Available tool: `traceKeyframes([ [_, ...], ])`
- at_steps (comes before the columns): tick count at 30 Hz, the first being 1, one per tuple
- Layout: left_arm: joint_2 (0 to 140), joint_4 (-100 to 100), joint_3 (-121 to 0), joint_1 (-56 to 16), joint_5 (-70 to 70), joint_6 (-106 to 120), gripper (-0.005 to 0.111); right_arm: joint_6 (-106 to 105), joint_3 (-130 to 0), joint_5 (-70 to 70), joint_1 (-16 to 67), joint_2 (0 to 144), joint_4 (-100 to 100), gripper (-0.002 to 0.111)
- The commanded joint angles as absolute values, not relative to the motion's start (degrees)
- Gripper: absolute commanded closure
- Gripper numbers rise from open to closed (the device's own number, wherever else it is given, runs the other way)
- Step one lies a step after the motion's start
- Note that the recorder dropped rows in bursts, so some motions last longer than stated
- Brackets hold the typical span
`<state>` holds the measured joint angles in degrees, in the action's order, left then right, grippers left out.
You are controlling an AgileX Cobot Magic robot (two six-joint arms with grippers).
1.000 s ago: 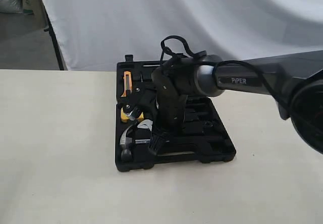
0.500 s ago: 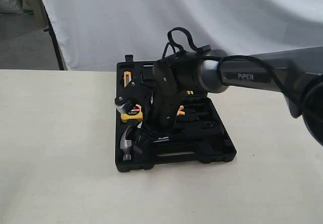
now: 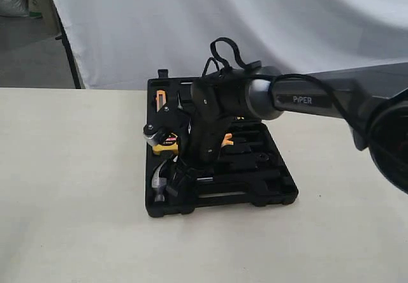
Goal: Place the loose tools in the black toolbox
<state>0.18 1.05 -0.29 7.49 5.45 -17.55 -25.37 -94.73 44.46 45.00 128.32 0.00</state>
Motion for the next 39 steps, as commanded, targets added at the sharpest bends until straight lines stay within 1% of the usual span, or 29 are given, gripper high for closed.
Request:
traceKeyframes([
  [1,0.0,1.3,-0.4,8.9,5.0,-17.8,0.106,-25.7,-93.2,46.4,44.8,128.6,0.0,0.109],
  [9,0.0,1.3,-0.4,8.9,5.0,-17.8,0.106,-24.6,-93.2,43.5,44.8,120.6,-1.6,0.109],
  [14,0.0,1.3,-0.4,8.9,5.0,-17.8,0.106,-22.9,-93.2,44.4,42.7,120.4,-2.4,0.109],
  [18,0.0,1.3,-0.4,8.9,5.0,-17.8,0.106,-21.2,-93.2,49.7,39.5,125.0,-1.1,0.109],
  [22,0.0,1.3,-0.4,8.9,5.0,-17.8,0.106,-21.3,-93.2,54.6,39.6,129.3,1.6,0.109],
  [25,0.0,1.3,-0.4,8.9,5.0,-17.8,0.106,-22.7,-93.2,57.0,40.9,129.5,4.8,0.109],
  [32,0.0,1.3,-0.4,8.9,5.0,-17.8,0.106,-23.3,-93.2,62.5,43.5,129.4,5.1,0.109],
  [39,0.0,1.3,-0.4,8.9,5.0,-17.8,0.106,-21.6,-93.2,64.8,43.3,126.8,3.9,0.109],
])
